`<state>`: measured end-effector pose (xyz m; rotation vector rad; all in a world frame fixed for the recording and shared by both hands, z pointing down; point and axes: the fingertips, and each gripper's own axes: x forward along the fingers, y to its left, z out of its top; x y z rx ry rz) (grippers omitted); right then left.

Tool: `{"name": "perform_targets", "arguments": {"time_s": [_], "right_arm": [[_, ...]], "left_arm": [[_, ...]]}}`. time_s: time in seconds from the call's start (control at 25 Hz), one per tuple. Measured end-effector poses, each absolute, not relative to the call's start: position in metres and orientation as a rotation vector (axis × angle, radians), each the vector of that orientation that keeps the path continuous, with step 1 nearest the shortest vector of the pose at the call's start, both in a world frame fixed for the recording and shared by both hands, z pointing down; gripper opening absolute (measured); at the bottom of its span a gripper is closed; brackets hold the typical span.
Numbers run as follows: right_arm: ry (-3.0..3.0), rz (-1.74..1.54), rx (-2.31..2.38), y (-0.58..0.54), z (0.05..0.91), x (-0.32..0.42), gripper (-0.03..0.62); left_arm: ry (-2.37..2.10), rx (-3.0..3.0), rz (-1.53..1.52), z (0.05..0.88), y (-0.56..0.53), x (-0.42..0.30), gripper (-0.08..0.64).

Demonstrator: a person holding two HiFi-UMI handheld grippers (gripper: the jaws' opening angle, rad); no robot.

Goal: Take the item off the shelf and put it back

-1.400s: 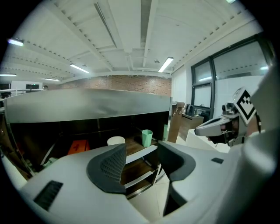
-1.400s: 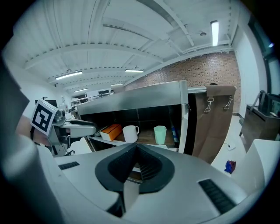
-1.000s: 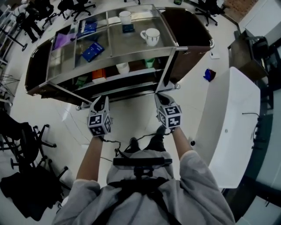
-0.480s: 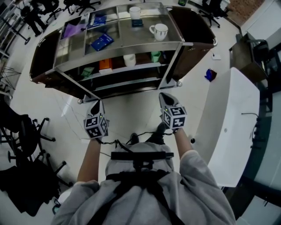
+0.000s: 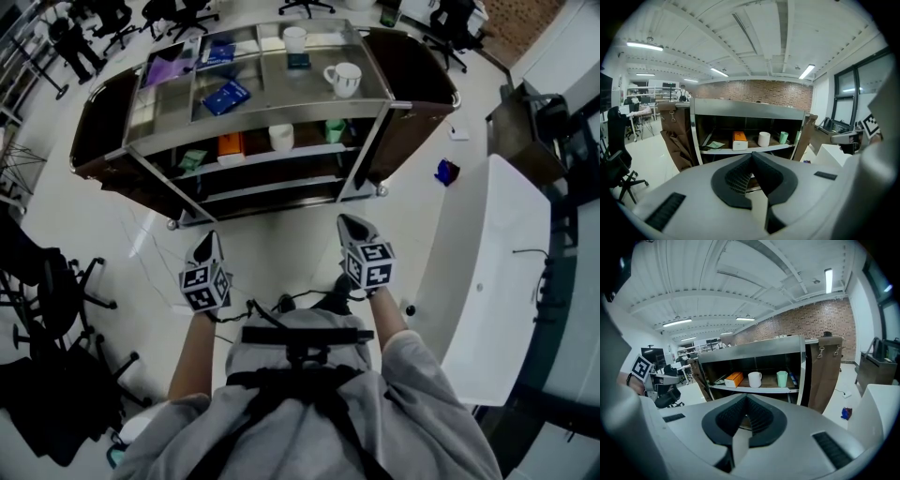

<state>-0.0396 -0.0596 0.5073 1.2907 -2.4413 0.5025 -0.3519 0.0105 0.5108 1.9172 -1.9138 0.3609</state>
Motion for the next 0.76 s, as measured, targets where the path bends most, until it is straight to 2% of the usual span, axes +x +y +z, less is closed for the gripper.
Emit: {"name": "perform_targets", "arguments": {"time_s": [0.76], "right_arm": [[-2.416,0.520,1.307,-0.047,0.517,-0.044,0.009]], "left_arm": [[-1.866,1.901,0.383,0.528,0.029,-0.361,0.006]]}}
